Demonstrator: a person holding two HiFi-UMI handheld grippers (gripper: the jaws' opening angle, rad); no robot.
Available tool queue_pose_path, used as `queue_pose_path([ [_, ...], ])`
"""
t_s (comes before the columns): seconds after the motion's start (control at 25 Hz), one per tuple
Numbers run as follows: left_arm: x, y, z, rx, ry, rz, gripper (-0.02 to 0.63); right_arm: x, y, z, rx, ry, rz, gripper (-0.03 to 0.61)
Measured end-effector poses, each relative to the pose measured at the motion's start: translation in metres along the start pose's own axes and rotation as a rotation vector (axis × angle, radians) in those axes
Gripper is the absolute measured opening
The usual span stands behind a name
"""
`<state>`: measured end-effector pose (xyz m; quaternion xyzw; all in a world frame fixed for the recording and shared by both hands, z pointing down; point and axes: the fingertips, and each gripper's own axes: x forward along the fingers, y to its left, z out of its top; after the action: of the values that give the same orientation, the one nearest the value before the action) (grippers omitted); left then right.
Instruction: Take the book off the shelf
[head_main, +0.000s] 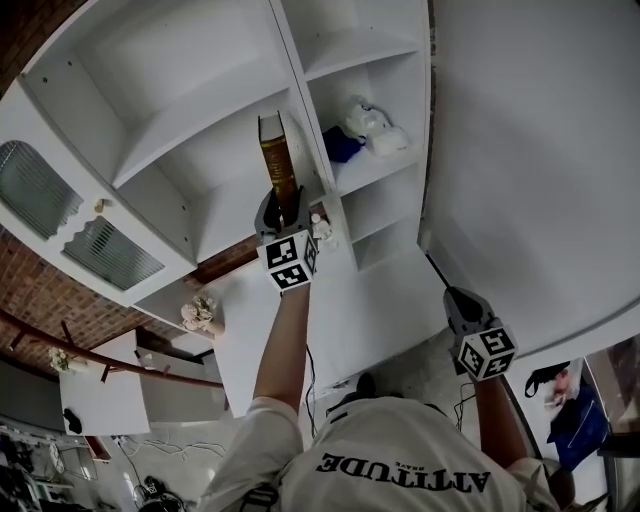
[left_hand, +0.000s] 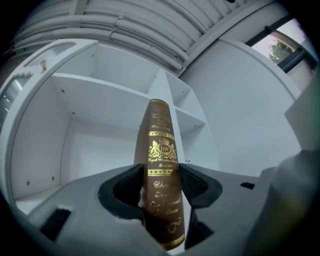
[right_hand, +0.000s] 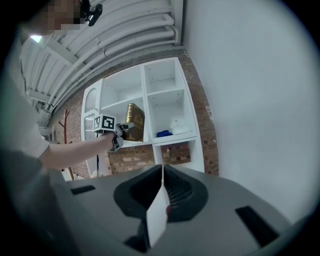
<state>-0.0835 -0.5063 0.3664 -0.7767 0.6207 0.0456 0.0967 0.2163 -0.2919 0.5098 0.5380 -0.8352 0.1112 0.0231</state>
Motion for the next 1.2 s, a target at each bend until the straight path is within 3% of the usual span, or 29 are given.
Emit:
queue_pose_path([
  [0.4, -0.036, 0.025, 0.020, -0.002, -0.086, 0.035, 0.232, 0.002, 0.002, -0.008, 0.001, 0.014, 0.042, 0.034],
  [1.2, -0.154, 0.047, 0.041, 0.027, -0.097, 0.087, 0.232, 0.025, 0.042, -0.003, -0.128, 0.007, 0.214, 0.034],
])
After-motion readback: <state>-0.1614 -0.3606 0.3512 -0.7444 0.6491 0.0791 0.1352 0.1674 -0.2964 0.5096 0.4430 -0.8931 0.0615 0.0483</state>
